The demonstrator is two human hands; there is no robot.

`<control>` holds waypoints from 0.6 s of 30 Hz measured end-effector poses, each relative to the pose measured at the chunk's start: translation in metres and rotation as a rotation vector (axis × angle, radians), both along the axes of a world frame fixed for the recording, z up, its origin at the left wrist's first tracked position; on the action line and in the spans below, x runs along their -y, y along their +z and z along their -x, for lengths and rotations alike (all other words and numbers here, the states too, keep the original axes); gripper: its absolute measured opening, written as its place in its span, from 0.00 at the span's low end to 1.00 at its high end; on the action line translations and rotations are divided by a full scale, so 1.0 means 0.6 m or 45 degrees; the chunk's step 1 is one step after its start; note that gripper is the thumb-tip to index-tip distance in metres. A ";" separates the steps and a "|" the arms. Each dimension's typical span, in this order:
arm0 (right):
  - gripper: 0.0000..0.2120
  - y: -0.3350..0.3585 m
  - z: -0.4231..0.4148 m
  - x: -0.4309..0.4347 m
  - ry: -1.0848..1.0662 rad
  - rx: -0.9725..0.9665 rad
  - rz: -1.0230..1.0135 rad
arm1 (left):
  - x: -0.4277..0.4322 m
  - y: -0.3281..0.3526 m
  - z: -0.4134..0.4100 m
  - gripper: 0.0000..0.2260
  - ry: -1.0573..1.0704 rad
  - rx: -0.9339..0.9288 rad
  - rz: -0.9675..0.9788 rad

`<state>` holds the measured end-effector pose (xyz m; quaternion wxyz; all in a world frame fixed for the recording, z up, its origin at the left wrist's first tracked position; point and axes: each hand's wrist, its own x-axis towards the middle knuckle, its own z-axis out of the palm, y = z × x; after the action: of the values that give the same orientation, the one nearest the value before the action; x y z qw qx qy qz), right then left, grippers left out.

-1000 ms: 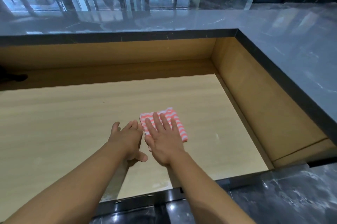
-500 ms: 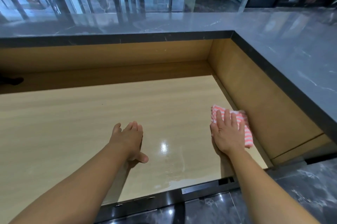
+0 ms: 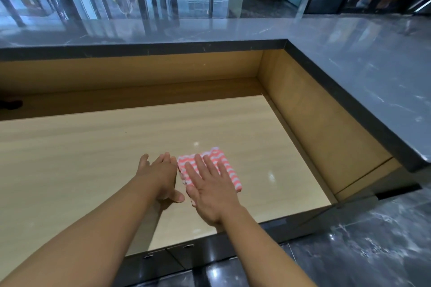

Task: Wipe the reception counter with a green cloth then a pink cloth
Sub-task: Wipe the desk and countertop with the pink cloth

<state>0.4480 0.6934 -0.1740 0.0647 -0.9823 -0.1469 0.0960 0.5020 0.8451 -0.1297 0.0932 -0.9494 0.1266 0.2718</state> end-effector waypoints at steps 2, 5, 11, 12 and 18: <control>0.28 0.001 -0.006 0.047 -0.003 0.006 0.003 | 0.001 0.000 0.000 0.50 0.001 0.004 -0.011; 0.30 0.001 -0.010 0.140 -0.154 0.005 0.063 | 0.001 0.000 -0.002 0.48 0.007 0.021 -0.004; 0.29 0.007 0.009 0.295 -0.517 -0.056 0.113 | -0.011 -0.006 0.008 0.46 0.011 0.112 0.051; 0.27 0.008 0.011 0.300 -0.560 -0.072 0.107 | -0.014 -0.007 0.015 0.46 0.015 0.141 0.063; 0.28 0.005 0.025 0.177 -0.733 -0.045 0.028 | -0.014 -0.005 0.075 0.37 -0.007 0.236 0.207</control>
<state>0.4330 0.5875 -0.1711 0.0813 -0.9825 0.1402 0.0923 0.4570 0.8538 -0.1326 0.0281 -0.9746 0.1416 0.1715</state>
